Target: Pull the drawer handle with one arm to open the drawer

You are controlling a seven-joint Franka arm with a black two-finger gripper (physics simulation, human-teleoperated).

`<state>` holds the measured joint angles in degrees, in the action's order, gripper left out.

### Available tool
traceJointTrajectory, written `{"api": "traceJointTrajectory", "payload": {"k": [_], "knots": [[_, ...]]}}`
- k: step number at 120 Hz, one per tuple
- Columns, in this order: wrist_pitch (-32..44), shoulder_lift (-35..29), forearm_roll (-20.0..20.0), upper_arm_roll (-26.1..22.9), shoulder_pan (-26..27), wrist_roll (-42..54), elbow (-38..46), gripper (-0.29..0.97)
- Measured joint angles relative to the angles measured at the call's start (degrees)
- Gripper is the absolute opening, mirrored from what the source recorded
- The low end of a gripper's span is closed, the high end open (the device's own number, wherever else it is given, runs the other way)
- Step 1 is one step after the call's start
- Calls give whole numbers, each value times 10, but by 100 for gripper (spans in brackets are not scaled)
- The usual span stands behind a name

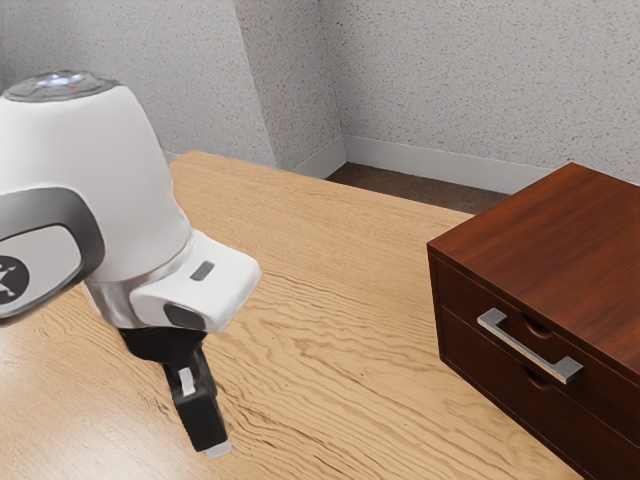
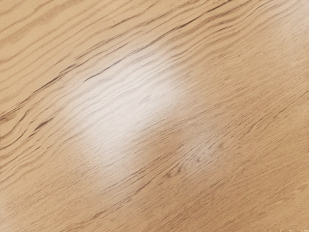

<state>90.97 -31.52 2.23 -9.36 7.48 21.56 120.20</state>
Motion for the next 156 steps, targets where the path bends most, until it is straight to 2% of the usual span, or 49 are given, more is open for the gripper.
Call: {"api": "traceJointTrajectory", "payload": {"k": [11, 31, 60, 72, 104, 126, 139, 156], "knots": [[40, 1, -10, 10, 55, 100, 1, 68], [102, 9, -16, 13, 113, 277, 1, 68], [149, 79, -16, 0, 137, 469, -23, 68], [199, 96, -15, -3, 137, 524, -23, 68], [338, 109, 10, -17, 137, 597, -7, 68], [371, 109, 30, -15, 137, 611, -1, 68], [395, 136, 36, -14, 132, 616, 1, 68], [423, 153, 25, -13, 130, 621, 1, 68]]}}
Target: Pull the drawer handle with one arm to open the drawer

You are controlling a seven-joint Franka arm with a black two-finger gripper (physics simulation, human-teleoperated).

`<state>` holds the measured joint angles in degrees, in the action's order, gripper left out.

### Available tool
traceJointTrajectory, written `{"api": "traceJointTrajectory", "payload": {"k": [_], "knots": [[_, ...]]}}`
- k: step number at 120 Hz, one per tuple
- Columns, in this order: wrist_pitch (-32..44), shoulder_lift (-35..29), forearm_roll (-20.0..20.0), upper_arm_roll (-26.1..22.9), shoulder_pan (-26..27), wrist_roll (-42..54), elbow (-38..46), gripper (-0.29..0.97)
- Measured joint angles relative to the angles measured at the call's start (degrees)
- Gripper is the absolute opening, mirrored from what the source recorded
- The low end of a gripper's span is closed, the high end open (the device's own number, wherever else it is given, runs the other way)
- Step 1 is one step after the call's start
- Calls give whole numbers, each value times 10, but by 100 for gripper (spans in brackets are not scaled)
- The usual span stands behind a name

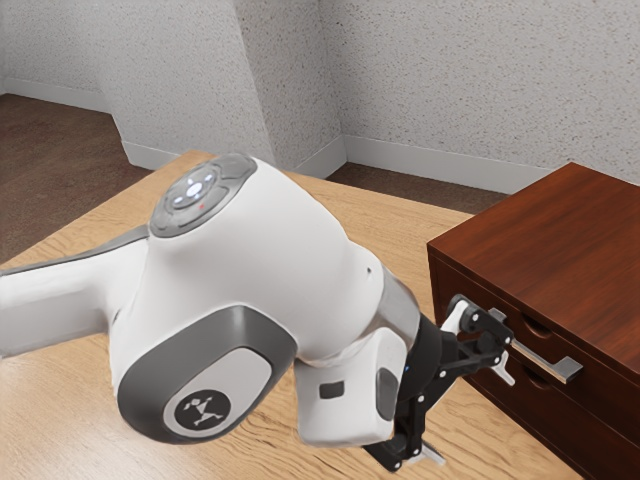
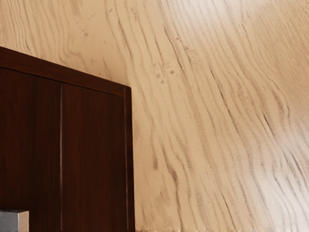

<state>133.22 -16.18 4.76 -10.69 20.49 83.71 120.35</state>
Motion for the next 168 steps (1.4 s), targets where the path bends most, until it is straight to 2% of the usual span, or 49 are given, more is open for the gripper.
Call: {"api": "traceJointTrajectory", "payload": {"k": [14, 34, 111, 168], "knots": [[14, 3, -21, 0, -3, 3, 0, 68], [23, 7, -30, -1, -16, 6, 7, 68], [67, 101, -31, 2, -40, 10, -35, 68], [94, 145, -31, 10, -49, 11, -71, 68]]}}
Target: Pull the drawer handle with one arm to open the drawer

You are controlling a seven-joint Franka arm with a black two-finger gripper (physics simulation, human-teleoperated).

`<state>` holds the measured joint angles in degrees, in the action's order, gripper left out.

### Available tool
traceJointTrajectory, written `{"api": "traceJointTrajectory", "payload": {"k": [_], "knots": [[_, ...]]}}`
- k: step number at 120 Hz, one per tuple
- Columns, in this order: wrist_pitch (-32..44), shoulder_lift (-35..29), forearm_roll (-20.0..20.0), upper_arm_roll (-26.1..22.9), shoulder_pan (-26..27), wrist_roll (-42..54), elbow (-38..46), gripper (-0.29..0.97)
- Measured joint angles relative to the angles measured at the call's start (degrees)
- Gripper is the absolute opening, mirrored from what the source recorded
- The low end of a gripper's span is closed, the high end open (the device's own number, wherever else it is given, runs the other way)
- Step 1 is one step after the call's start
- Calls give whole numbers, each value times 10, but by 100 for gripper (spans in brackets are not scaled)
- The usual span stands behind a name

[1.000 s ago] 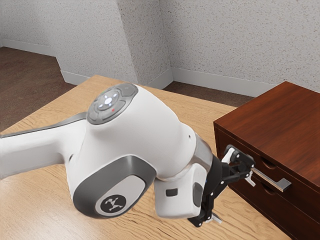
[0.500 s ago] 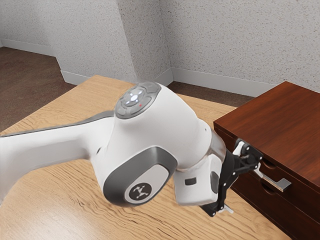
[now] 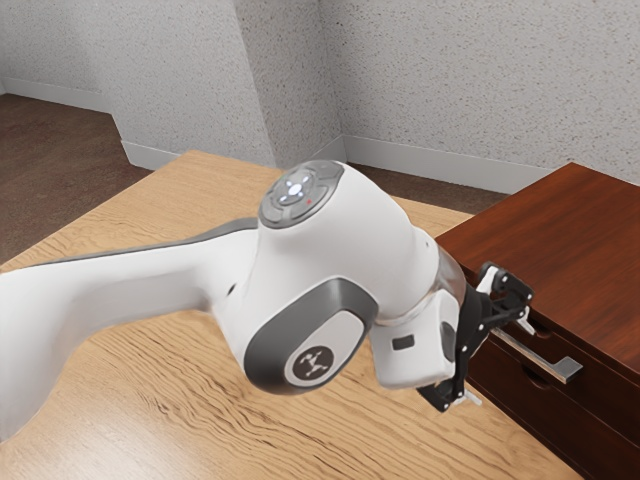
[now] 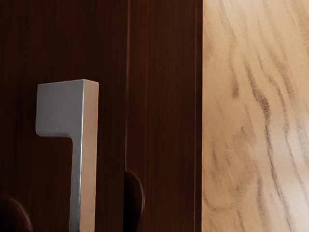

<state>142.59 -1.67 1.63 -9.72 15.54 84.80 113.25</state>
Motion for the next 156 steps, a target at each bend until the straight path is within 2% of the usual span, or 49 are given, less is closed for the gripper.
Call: {"api": "traceJointTrajectory", "payload": {"k": [116, 156], "knots": [[6, 18, 5, -2, 13, -6, 5, 68], [3, -2, 4, 13, 28, -12, 28, 66]]}}
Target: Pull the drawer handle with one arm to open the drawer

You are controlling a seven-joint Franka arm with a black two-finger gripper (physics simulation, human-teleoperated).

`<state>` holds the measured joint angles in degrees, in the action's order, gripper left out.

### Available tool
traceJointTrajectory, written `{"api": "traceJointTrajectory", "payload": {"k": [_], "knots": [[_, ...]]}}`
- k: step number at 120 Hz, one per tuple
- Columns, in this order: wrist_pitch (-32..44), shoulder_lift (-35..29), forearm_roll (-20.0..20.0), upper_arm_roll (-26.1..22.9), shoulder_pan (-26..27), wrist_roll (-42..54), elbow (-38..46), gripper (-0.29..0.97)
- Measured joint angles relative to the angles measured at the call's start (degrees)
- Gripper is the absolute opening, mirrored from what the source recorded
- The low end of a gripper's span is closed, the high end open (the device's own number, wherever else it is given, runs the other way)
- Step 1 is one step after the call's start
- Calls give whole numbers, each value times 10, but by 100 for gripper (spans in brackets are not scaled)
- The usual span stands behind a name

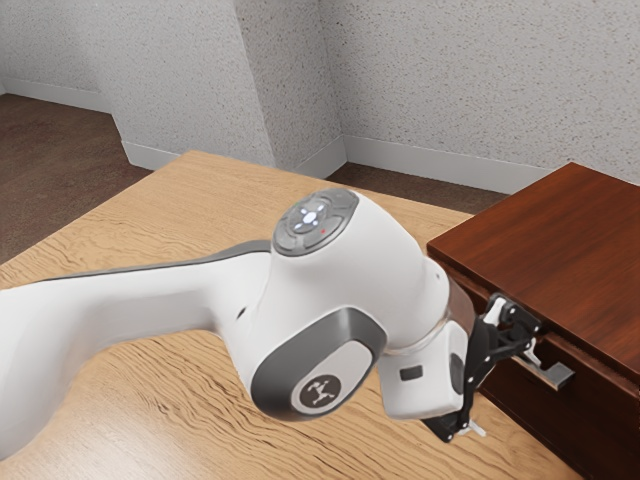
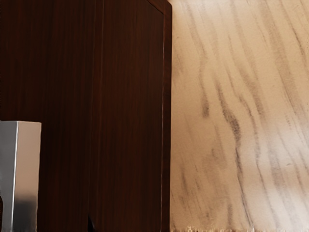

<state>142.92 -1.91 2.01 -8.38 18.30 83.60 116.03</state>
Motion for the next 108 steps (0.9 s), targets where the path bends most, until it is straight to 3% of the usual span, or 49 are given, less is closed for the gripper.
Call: {"api": "traceJointTrajectory", "payload": {"k": [70, 98, 108], "knots": [[-2, -64, -2, 5, -10, -11, 70, 64], [-1, -90, -1, -6, -20, -17, 90, 49], [0, -96, 1, -12, -24, -20, 97, 55]]}}
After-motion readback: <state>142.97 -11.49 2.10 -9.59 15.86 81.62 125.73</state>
